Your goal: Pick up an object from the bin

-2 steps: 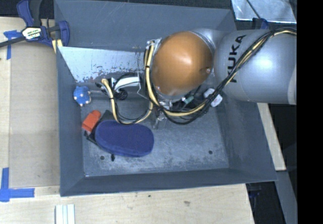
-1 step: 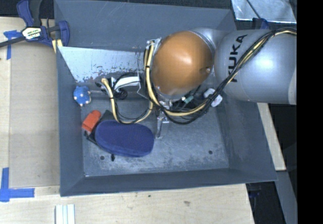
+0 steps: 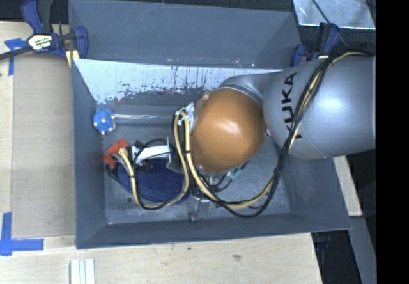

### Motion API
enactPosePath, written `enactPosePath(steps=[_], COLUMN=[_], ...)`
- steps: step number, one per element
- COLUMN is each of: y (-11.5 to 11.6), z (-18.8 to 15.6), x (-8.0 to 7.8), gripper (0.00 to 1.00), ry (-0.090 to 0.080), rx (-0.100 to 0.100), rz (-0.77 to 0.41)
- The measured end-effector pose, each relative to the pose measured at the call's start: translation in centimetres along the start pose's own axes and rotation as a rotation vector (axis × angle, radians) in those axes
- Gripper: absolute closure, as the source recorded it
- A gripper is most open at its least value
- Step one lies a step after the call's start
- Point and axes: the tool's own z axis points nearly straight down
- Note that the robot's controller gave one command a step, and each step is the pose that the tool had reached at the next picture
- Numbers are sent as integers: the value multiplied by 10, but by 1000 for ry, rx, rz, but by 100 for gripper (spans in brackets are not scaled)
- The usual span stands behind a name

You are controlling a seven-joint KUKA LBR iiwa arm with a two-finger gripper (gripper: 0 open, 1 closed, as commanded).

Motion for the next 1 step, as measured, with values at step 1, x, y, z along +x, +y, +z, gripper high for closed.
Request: enactPosePath(steps=[1], y=[-56], z=[-1], x=[43], gripper=[0], ry=[8], rx=[4], rz=[-3])
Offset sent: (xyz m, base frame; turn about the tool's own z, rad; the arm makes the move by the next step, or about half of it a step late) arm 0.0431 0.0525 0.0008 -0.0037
